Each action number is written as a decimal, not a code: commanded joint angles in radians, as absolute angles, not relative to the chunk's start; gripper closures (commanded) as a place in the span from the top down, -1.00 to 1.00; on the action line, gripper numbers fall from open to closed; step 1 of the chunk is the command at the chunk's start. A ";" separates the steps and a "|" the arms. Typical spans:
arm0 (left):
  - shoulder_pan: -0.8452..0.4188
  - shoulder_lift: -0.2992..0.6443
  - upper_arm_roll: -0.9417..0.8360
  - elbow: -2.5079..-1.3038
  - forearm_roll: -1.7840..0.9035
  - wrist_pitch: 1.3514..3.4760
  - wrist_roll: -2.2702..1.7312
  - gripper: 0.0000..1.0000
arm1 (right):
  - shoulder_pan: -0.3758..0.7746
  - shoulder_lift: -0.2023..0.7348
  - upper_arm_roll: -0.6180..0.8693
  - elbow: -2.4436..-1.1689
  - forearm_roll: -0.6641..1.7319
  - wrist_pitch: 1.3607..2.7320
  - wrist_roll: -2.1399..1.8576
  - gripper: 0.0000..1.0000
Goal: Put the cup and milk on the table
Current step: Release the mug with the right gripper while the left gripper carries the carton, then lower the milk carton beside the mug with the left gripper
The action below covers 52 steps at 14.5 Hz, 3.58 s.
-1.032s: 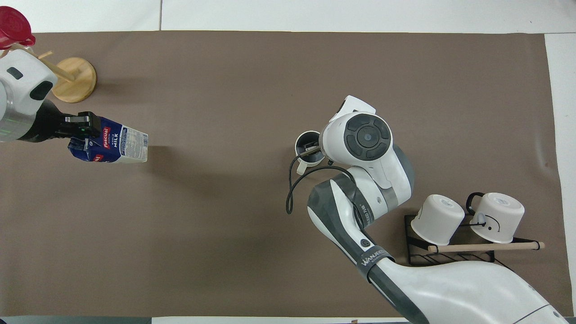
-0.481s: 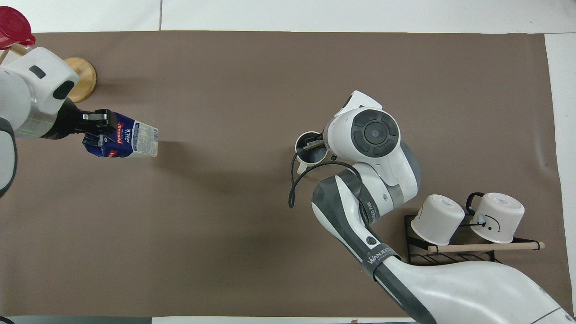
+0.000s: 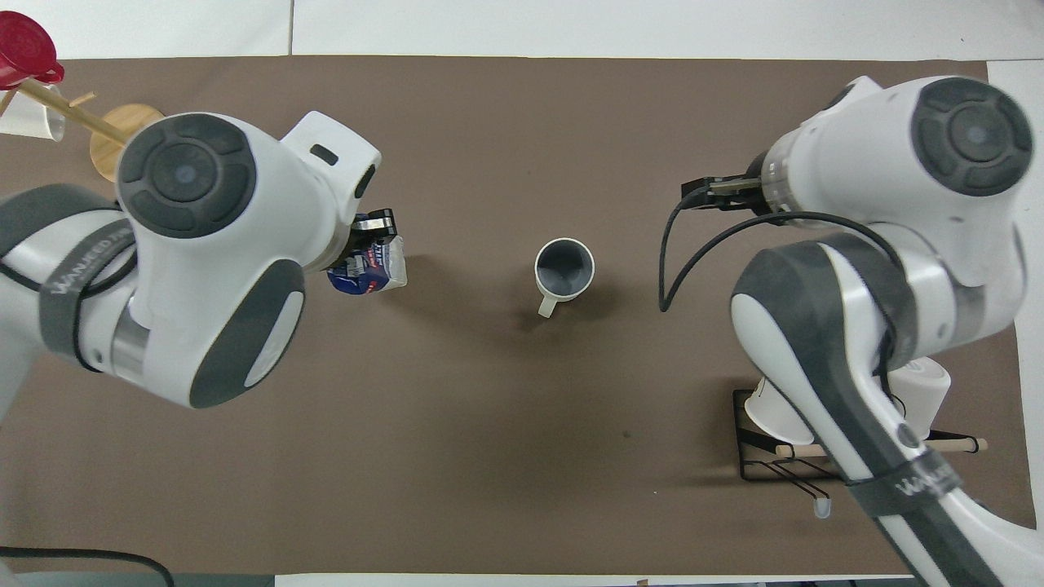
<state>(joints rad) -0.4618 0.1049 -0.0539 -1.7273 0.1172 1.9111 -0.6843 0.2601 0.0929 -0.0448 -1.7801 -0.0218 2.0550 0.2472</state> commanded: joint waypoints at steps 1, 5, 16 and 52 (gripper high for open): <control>-0.530 0.204 -0.043 -1.619 0.132 1.913 -0.803 -1.00 | 0.180 0.014 -0.035 -1.786 -0.034 1.959 0.249 1.00; -0.603 0.264 -0.041 -1.562 0.118 1.913 -0.879 -1.00 | 0.077 -0.008 -0.038 -1.624 -0.028 1.667 0.193 1.00; -0.661 0.259 -0.048 -1.620 0.101 1.960 -0.881 -1.00 | 0.014 0.038 -0.032 -1.474 -0.014 1.482 0.134 1.00; -0.649 0.166 -0.038 -1.670 0.101 1.964 -0.864 1.00 | 0.032 0.023 -0.031 -1.519 -0.015 1.502 0.115 1.00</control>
<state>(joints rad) -0.6582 0.2366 -0.0493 -1.6476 0.1113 2.0143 -0.8706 0.0347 0.0333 -0.0365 -1.5074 -0.0211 1.4981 0.1295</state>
